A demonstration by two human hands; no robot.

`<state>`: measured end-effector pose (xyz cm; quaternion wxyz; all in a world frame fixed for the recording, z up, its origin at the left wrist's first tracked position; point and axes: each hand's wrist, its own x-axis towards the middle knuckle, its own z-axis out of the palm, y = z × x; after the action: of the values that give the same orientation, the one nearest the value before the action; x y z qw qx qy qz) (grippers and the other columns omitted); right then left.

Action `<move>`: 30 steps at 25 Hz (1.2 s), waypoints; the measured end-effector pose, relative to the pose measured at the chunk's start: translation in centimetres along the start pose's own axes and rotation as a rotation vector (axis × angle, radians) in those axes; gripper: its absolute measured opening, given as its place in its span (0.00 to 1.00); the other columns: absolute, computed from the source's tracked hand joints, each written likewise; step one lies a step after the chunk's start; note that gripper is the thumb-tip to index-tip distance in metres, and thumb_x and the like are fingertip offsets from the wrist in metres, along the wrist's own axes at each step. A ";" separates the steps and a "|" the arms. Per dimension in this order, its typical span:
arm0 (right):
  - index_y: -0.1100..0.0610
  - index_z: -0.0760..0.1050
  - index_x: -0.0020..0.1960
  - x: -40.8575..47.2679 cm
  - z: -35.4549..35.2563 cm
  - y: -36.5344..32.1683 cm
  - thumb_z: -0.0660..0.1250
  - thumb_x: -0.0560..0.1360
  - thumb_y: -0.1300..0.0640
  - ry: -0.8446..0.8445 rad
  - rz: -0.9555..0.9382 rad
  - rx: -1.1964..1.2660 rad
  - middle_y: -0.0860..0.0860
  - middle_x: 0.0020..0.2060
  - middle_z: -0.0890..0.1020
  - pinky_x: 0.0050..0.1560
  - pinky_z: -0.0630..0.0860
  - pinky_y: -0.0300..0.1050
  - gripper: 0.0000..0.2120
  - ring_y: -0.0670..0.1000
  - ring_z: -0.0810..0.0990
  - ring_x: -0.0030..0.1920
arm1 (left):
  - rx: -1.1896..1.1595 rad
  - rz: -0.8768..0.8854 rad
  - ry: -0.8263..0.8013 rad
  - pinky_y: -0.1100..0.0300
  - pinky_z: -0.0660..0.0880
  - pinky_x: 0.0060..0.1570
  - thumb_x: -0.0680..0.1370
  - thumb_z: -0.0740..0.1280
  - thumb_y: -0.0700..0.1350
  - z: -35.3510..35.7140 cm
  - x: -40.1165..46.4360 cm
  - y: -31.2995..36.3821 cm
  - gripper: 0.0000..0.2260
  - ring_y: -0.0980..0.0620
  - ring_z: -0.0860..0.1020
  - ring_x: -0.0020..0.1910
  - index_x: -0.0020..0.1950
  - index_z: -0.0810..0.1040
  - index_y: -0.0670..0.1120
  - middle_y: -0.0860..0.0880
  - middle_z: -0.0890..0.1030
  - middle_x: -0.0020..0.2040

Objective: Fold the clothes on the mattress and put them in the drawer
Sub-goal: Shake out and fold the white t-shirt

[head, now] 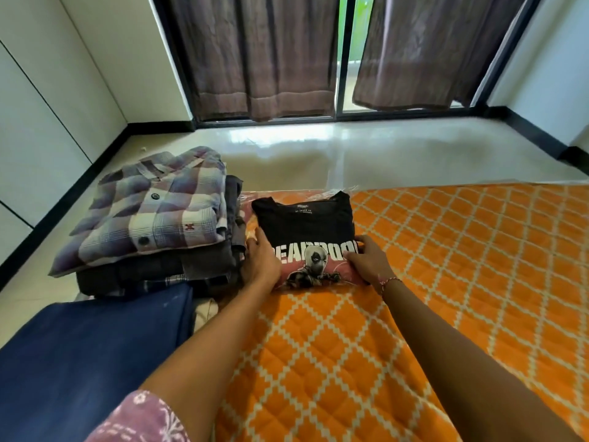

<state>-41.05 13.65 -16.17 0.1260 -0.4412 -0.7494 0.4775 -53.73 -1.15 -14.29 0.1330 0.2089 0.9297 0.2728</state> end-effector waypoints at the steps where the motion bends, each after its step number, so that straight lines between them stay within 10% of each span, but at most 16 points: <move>1: 0.60 0.66 0.69 -0.1 -0.4 -0.2 0.63 0.78 0.59 0.025 -0.072 -0.171 0.60 0.61 0.77 0.53 0.72 0.48 0.21 0.60 0.76 0.58 | 0.175 0.091 0.058 0.49 0.63 0.69 0.79 0.59 0.36 0.1 -0.8 0.1 0.32 0.43 0.56 0.75 0.78 0.46 0.45 0.43 0.53 0.77; 7: 0.55 0.60 0.73 -2.3 -10.2 -0.1 0.61 0.79 0.51 -0.024 -0.336 -1.100 0.58 0.69 0.66 0.58 0.72 0.55 0.24 0.60 0.66 0.67 | 0.452 0.334 0.081 0.48 0.60 0.69 0.80 0.59 0.43 1.6 -4.7 4.7 0.25 0.45 0.57 0.75 0.76 0.57 0.46 0.43 0.57 0.76; 17: 0.54 0.49 0.77 -21.7 -41.5 17.5 0.57 0.80 0.47 0.017 0.128 -1.545 0.59 0.74 0.58 0.62 0.68 0.56 0.30 0.60 0.61 0.72 | 0.392 0.724 -0.105 0.47 0.57 0.69 0.81 0.57 0.49 15.1 -24.0 21.0 0.26 0.44 0.55 0.75 0.77 0.54 0.44 0.42 0.54 0.77; 26: 0.53 0.32 0.76 -32.1 -43.9 35.3 0.71 0.60 0.30 0.353 0.603 -0.487 0.62 0.76 0.53 0.67 0.64 0.63 0.65 0.64 0.52 0.75 | 0.194 0.803 -0.745 0.47 0.59 0.69 0.77 0.64 0.60 27.7 -41.2 26.1 0.37 0.43 0.59 0.73 0.78 0.51 0.46 0.44 0.58 0.76; 30: 0.55 0.42 0.77 -31.7 -43.3 35.8 0.74 0.67 0.41 0.427 0.632 -0.431 0.63 0.66 0.69 0.58 0.72 0.58 0.53 0.64 0.70 0.64 | 0.233 0.808 -0.732 0.45 0.55 0.71 0.74 0.69 0.58 29.3 -43.5 26.2 0.44 0.43 0.54 0.75 0.78 0.45 0.47 0.46 0.54 0.77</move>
<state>23.07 20.61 -16.24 0.0309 -0.7539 -0.6172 0.2231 3.28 12.04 -17.68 0.3082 0.6432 0.6927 0.1069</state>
